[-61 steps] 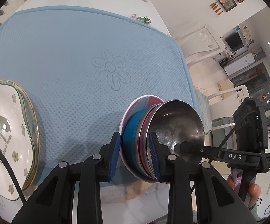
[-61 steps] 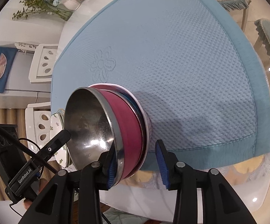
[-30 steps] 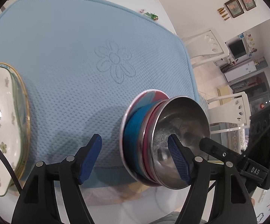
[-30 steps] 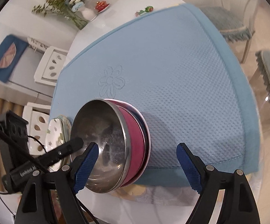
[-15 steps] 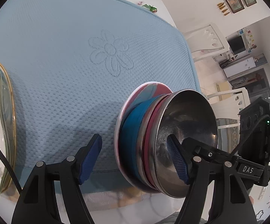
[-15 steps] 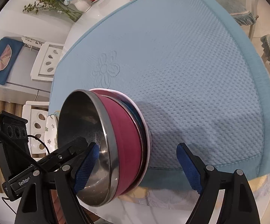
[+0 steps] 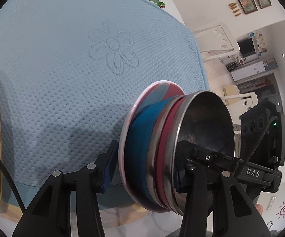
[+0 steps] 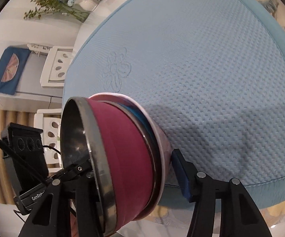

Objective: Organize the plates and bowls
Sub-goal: 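Grasp the rims of the nested bowl stack with the right gripper and lift, then carry the bowl stack over the plate stack and lower it onto the plates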

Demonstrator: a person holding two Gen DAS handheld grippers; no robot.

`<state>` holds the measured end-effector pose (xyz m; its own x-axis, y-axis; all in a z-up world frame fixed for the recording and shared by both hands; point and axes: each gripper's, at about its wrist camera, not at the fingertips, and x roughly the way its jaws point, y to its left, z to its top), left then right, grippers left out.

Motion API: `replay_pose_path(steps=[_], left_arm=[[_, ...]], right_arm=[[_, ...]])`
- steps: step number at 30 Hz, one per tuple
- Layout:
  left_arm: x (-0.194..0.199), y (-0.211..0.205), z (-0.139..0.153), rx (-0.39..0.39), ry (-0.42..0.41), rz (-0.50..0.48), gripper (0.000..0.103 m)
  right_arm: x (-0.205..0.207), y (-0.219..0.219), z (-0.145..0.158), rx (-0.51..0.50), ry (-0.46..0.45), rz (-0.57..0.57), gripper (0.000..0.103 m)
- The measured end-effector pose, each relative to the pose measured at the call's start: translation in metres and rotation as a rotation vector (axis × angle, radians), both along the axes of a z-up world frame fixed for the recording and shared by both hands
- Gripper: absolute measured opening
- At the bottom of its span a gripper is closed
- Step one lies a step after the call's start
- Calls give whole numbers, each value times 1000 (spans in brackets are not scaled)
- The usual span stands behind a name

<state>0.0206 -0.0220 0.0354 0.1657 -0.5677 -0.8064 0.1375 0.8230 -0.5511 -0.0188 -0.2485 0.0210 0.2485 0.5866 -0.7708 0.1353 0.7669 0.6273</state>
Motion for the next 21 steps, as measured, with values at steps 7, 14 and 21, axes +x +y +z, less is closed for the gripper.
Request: replay_pose_path(steps=[7, 14, 21], left_arm=[[-5, -7, 11, 62, -61, -12, 43], [-1, -2, 22, 83, -96, -17, 42], [-2, 17, 50, 90, -134, 2, 42]], right_arm=[[5, 19, 14, -98, -52, 34, 53], [13, 37, 26, -165, -104, 87, 53], [18, 63, 57, -198, -158, 125, 53]])
